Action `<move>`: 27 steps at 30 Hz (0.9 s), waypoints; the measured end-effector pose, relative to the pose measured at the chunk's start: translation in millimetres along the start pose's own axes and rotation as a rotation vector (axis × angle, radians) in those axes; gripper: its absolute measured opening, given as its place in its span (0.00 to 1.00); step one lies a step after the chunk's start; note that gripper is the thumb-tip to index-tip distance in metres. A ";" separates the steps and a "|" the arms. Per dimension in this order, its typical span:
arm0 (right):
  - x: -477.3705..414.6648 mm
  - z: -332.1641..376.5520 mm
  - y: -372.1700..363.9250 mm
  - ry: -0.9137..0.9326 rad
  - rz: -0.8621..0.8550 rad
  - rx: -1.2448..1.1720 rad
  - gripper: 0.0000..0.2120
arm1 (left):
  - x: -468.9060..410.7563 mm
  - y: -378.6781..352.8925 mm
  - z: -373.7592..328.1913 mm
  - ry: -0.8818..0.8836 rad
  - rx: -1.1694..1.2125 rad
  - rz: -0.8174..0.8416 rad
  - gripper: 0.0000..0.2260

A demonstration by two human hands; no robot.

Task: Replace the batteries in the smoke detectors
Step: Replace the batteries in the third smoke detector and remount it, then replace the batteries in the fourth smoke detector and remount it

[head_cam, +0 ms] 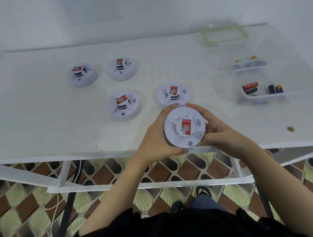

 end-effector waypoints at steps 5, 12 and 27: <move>1.2 3.7 -0.9 -0.025 0.061 0.078 0.45 | 2.1 1.8 0.9 0.046 0.074 0.020 0.43; -19.4 36.7 21.7 0.100 -0.105 0.618 0.43 | -17.9 16.7 -9.2 0.049 0.036 0.038 0.44; -194.6 103.1 94.6 0.238 -0.086 1.316 0.40 | -215.5 14.8 -9.3 0.077 -0.280 0.104 0.32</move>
Point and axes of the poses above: each hand's wrist, its own x-axis away from the middle knuckle, its own y-axis out of the back of the hand, z = x × y, the point moved 3 cm from there along -x, towards the middle knuckle, and after that the axes turned 13 degrees about -z, right-handed, at the moved point
